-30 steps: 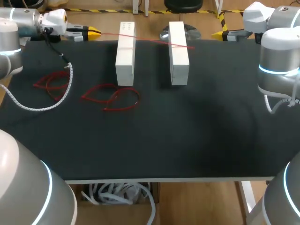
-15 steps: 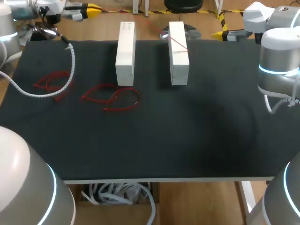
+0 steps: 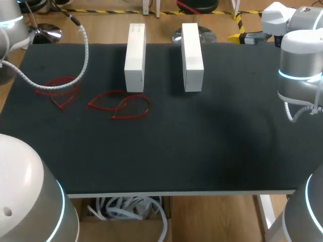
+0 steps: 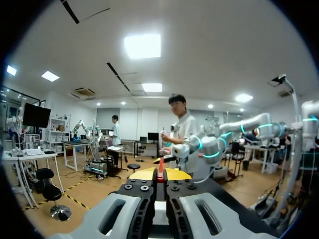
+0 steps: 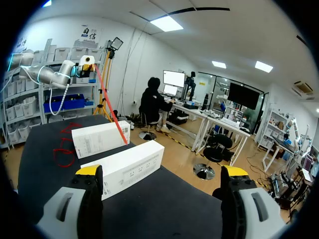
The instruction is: Grab the tape and strap the tape.
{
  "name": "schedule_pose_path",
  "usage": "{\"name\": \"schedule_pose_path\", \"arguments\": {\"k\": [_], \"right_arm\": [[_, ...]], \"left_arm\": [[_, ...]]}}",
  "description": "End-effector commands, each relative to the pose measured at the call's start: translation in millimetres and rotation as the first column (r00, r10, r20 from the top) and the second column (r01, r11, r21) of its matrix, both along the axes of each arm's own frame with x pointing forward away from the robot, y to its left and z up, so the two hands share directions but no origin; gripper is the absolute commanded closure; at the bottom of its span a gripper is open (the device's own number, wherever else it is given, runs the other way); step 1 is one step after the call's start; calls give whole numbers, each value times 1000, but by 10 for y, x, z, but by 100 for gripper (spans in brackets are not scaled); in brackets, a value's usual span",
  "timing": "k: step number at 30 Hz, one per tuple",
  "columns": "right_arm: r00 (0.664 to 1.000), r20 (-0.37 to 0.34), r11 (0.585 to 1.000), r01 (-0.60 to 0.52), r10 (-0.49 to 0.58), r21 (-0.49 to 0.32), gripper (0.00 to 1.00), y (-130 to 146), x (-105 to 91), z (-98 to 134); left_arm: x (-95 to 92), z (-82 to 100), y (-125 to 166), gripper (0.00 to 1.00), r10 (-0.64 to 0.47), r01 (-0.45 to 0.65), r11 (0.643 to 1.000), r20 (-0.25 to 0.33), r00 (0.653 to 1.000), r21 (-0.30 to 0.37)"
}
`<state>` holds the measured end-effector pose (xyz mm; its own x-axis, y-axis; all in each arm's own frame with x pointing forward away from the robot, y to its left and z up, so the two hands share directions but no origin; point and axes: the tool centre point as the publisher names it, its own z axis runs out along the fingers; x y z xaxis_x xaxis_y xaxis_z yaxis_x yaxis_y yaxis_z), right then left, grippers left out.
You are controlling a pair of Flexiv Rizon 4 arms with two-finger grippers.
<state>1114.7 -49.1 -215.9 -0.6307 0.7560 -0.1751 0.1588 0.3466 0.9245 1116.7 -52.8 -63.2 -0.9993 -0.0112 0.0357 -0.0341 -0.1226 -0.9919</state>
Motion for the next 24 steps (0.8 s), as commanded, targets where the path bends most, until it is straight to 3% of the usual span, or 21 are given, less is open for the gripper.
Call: {"name": "schedule_pose_path", "arguments": {"k": [1,24], "right_arm": [[1000,1,1000,-1,1,2,0,-3,-5,-4],[1000,1,1000,-1,1,2,0,-3,-5,-4]], "left_arm": [[-79,100,-89,100,218,-218,976,-14,976,6],[-156,187,-213,100,258,-258,966,21,966,3]]}}
